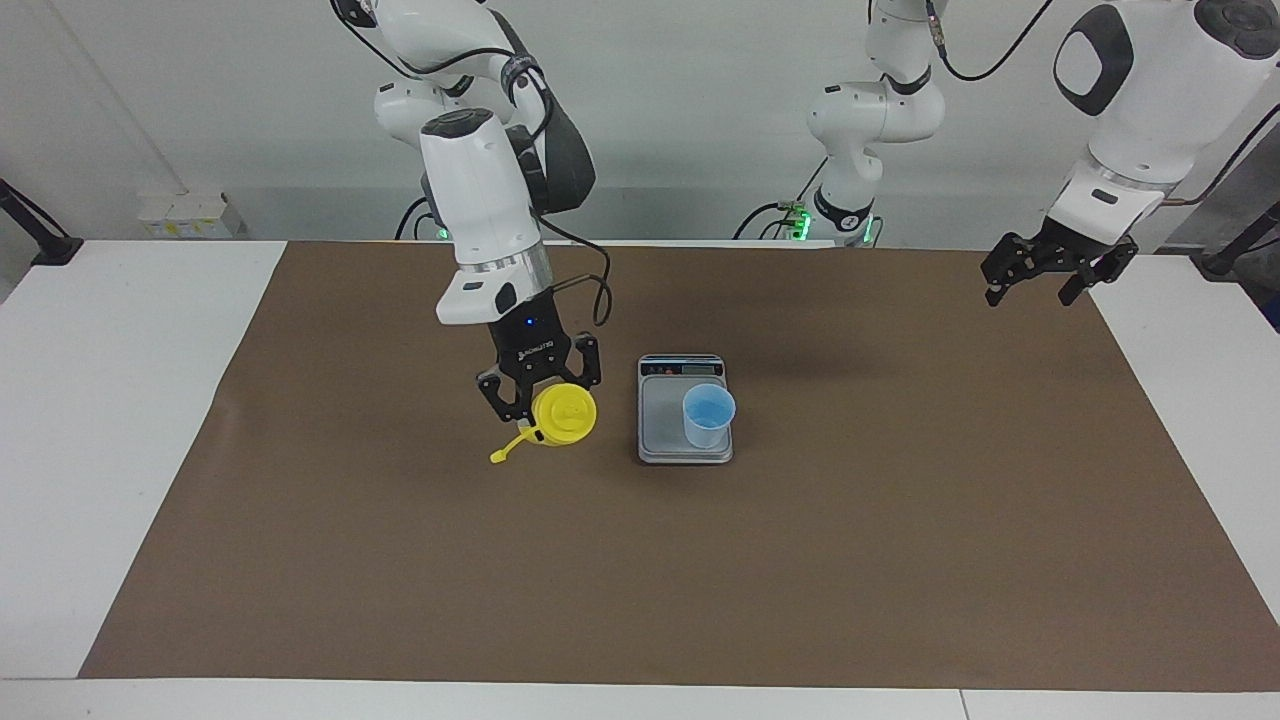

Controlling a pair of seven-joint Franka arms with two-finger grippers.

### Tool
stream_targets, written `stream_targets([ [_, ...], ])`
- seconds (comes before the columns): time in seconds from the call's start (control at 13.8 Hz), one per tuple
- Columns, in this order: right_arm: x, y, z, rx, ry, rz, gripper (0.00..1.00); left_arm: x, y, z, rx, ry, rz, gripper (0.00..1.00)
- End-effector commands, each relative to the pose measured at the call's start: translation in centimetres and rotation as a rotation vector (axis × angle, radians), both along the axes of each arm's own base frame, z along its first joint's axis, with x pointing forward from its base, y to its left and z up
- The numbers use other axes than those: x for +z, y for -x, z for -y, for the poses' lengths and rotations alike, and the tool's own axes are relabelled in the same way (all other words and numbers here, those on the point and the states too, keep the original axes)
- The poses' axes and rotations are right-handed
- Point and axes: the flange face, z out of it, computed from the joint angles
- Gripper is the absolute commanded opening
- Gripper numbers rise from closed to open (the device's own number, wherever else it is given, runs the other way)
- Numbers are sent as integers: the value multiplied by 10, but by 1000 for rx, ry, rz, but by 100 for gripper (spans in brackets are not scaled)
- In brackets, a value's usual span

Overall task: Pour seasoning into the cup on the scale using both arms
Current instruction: 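Turn the yellow bottle upright and carry it away from the cup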

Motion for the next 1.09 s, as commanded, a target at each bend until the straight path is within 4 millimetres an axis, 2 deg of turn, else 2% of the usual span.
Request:
stream_targets([
  [0.0, 3, -4, 19, -1, 11, -13, 0, 1, 6, -1, 10, 12, -7, 100],
  [0.22, 1, -9, 37, -10, 11, -20, 0, 1, 6, -1, 10, 12, -7, 100],
  [0.36, -3, -15, 64, 21, 21, -16, 0, 1, 6, -1, 10, 12, -7, 100],
  [0.51, -12, -14, 88, 75, -60, -20, 0, 1, 6, -1, 10, 12, -6, 100],
  [0.58, -17, -12, 109, 113, -68, -11, 0, 1, 6, -1, 10, 12, -6, 100],
  [0.8, -43, 5, 154, 188, -99, 42, 0, 1, 6, -1, 10, 12, -7, 100],
  [1.02, -74, 29, 185, 240, -144, 101, 0, 1, 6, -2, 12, 12, -7, 100],
])
